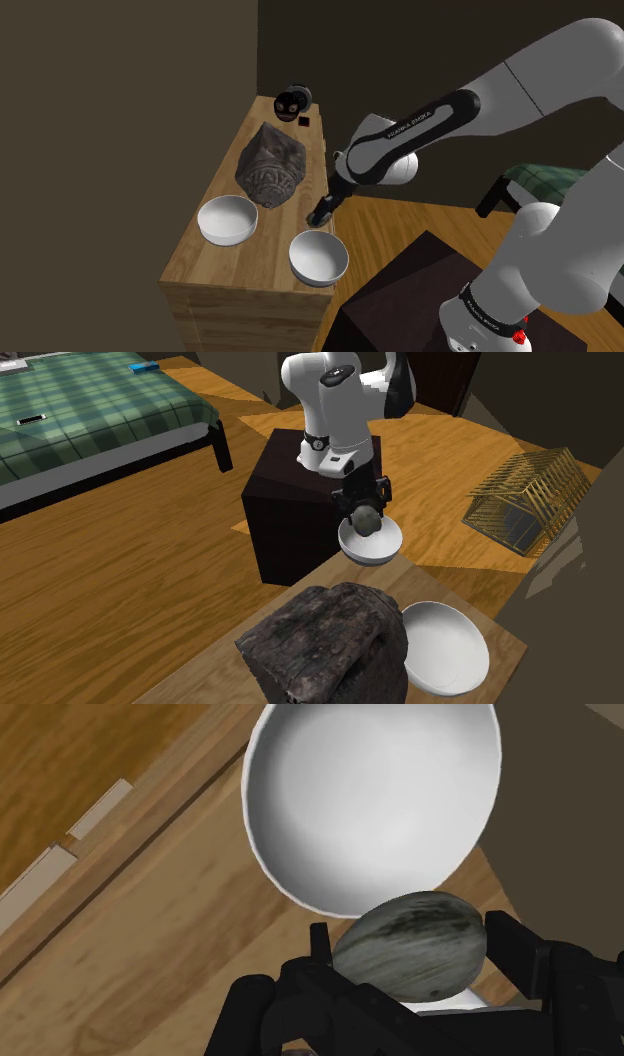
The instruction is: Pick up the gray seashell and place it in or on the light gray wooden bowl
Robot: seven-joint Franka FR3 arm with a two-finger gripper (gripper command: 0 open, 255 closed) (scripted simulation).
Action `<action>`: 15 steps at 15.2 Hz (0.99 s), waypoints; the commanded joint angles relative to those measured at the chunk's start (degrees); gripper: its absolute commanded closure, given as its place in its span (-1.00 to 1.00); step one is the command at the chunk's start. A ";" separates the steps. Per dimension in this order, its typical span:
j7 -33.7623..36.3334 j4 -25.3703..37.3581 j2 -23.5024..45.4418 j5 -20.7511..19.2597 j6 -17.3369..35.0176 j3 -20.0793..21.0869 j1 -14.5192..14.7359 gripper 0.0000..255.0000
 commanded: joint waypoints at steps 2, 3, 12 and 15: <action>3.06 -5.55 -4.85 0.89 1.71 2.27 1.89 1.00; 4.18 -7.26 -6.40 1.28 2.19 3.14 2.57 1.00; -4.62 -7.41 0.61 12.00 8.94 2.57 6.17 1.00; -9.51 -6.54 3.79 17.48 10.91 2.66 7.02 1.00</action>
